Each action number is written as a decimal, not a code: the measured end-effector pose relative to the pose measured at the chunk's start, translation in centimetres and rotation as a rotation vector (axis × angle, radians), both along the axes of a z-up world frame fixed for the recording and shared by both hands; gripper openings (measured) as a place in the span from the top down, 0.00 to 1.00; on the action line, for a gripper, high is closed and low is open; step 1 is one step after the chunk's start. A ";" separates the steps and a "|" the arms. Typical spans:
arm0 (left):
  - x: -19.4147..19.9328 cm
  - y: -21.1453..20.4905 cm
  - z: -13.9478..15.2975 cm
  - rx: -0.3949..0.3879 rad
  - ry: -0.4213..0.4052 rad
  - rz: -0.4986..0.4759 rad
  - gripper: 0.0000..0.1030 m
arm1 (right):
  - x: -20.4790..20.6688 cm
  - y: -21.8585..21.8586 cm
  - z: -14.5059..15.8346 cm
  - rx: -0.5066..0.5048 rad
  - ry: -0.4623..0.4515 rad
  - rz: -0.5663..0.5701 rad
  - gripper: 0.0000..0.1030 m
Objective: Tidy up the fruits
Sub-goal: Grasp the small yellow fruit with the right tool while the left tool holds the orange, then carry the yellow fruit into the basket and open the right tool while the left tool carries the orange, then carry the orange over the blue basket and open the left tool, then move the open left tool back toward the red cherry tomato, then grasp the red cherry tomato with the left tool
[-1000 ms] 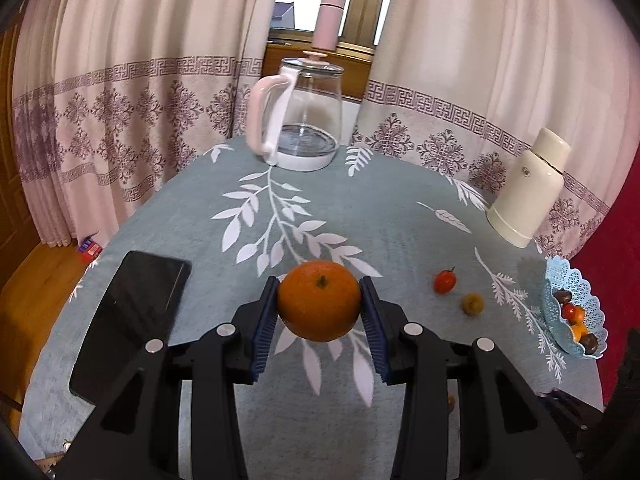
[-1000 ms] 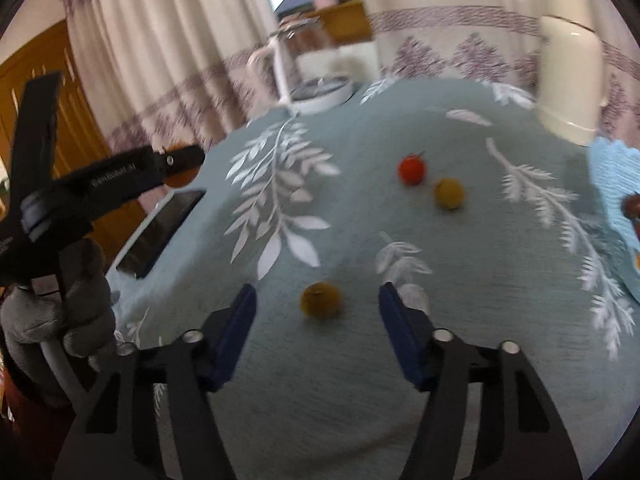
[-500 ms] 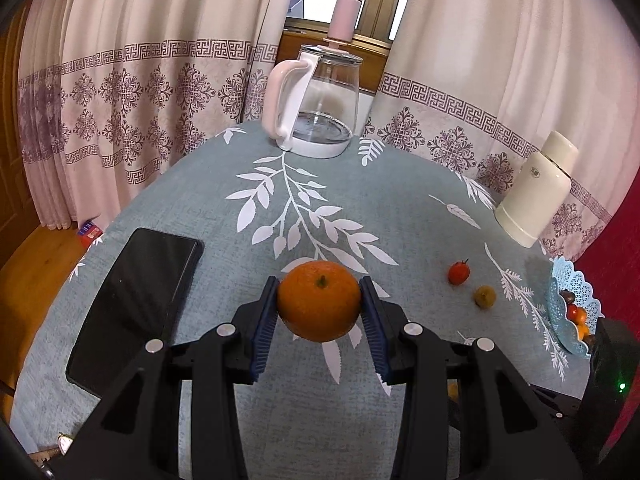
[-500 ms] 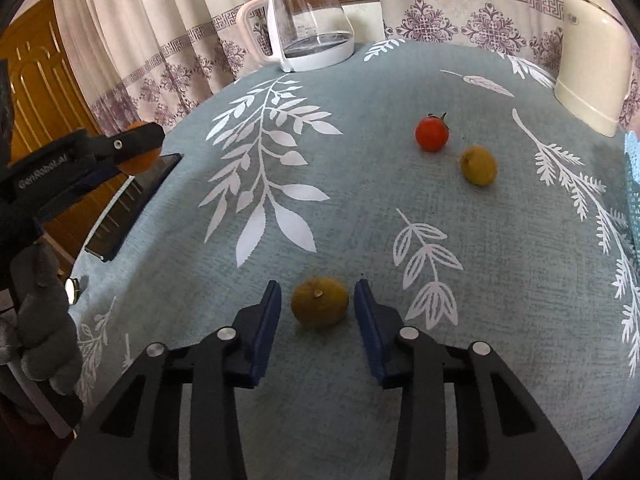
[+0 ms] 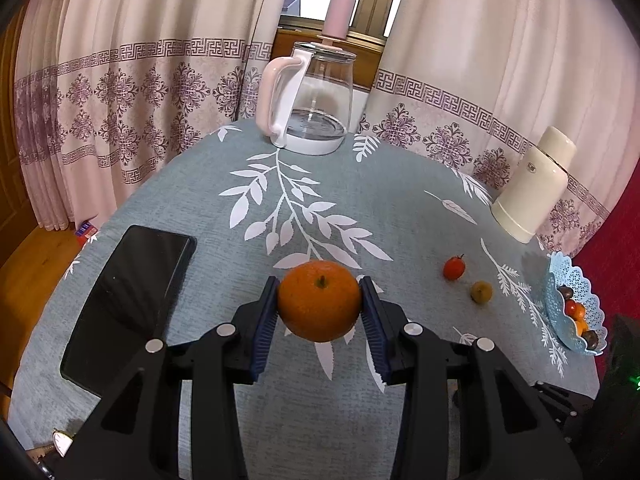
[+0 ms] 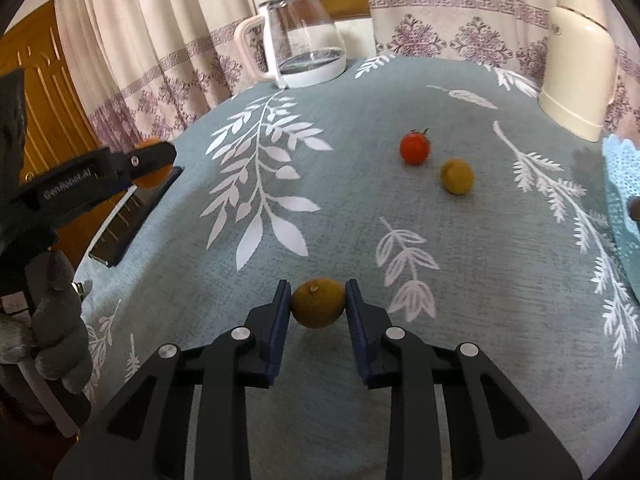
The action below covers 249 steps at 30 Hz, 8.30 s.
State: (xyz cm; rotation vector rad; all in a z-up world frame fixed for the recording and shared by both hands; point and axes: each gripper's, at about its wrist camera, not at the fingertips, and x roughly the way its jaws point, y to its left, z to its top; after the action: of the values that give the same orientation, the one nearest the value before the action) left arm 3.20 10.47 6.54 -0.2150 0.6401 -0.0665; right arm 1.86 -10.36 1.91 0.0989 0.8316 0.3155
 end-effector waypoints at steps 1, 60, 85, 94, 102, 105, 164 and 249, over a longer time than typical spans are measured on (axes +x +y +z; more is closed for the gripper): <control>0.0 0.0 0.0 0.000 0.000 -0.001 0.60 | -0.1 -0.4 0.2 0.006 -0.007 -0.010 0.73; -0.6 -4.4 0.8 0.029 -0.015 -0.087 0.60 | -3.8 -11.5 2.7 0.062 -0.097 -0.296 0.73; -0.2 -10.4 1.7 0.092 -0.026 -0.178 0.60 | -4.3 -23.9 2.9 0.064 -0.171 -0.637 0.70; 0.0 -14.3 2.9 0.116 -0.055 -0.255 0.60 | -6.7 -24.2 4.2 -0.018 -0.322 -0.778 0.45; 0.5 -20.1 3.9 0.098 -0.088 -0.406 0.60 | -7.8 -25.6 4.1 0.015 -0.360 -0.880 0.40; 1.0 -22.6 3.7 0.083 -0.080 -0.460 0.60 | -8.1 -26.0 3.9 0.030 -0.360 -0.908 0.39; 4.1 -27.0 1.6 0.107 -0.072 -0.437 0.03 | -9.1 -25.5 3.6 0.112 -0.442 -0.879 0.10; 12.7 -15.0 -4.7 -0.051 0.096 -0.241 0.74 | -5.5 -18.4 4.0 -0.103 -0.384 -0.492 0.10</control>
State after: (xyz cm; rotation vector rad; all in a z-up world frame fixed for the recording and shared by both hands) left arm 15.91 -4.53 1.85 -0.1902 0.7584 -0.3060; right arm -3.62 -28.73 5.95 0.1375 0.4201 -0.1705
